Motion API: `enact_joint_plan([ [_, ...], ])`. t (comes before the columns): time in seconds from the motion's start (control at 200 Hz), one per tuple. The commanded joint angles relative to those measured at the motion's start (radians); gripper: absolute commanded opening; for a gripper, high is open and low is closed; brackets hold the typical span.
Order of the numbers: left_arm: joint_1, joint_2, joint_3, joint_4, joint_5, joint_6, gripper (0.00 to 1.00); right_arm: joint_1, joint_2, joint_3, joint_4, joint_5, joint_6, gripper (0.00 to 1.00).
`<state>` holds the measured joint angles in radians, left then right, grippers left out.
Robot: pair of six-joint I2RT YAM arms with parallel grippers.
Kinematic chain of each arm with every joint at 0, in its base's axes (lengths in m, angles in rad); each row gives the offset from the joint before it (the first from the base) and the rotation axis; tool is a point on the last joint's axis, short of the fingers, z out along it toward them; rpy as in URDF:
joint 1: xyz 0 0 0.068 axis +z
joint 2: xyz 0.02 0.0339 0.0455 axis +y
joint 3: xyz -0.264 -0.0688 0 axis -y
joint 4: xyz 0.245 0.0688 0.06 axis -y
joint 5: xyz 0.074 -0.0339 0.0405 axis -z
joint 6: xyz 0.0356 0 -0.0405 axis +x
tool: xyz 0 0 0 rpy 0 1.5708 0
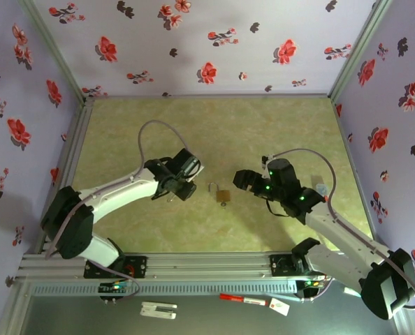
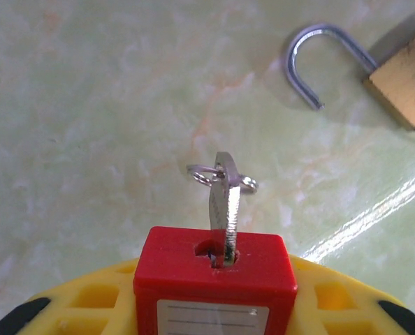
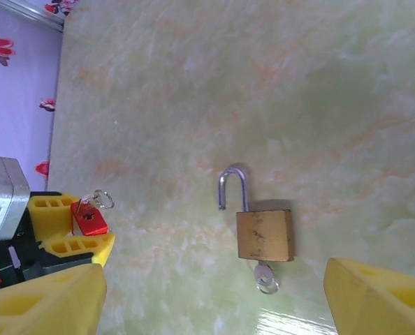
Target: Unlock with the key
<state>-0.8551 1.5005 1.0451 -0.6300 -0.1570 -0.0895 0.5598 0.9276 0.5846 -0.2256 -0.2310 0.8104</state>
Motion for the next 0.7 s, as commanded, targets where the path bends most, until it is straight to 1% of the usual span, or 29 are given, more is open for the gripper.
enact_joint_plan([
  [0.0,-0.036,-0.005,0.029,-0.04,0.013,0.049,0.0,-0.012,-0.02,0.047,-0.073,-0.017,-0.037,0.81],
  [0.09,-0.055,-0.007,0.06,-0.113,0.099,0.051,0.0,-0.014,-0.031,0.044,-0.089,-0.018,-0.04,0.82],
  [0.105,-0.058,-0.004,0.068,-0.131,0.115,0.077,0.0,-0.014,-0.032,0.042,-0.088,-0.018,-0.039,0.82],
  [0.25,-0.083,0.051,0.119,-0.321,0.271,0.141,0.0,-0.017,-0.041,0.02,-0.085,-0.024,-0.028,0.81],
  [0.32,-0.108,0.081,0.144,-0.398,0.276,0.174,0.0,-0.018,-0.044,0.015,-0.083,-0.03,-0.028,0.81],
  [0.42,-0.117,0.111,0.16,-0.45,0.307,0.215,0.0,-0.021,-0.04,0.022,-0.087,-0.036,-0.035,0.81],
  [0.465,-0.117,0.122,0.162,-0.453,0.327,0.235,0.0,-0.024,-0.038,0.027,-0.091,-0.039,-0.038,0.81],
  [0.595,-0.119,0.177,0.18,-0.449,0.334,0.268,0.0,-0.027,-0.036,0.044,-0.117,-0.044,-0.054,0.82],
  [0.695,-0.119,0.195,0.174,-0.403,0.327,0.28,0.0,-0.028,-0.044,0.052,-0.142,-0.037,-0.063,0.81],
])
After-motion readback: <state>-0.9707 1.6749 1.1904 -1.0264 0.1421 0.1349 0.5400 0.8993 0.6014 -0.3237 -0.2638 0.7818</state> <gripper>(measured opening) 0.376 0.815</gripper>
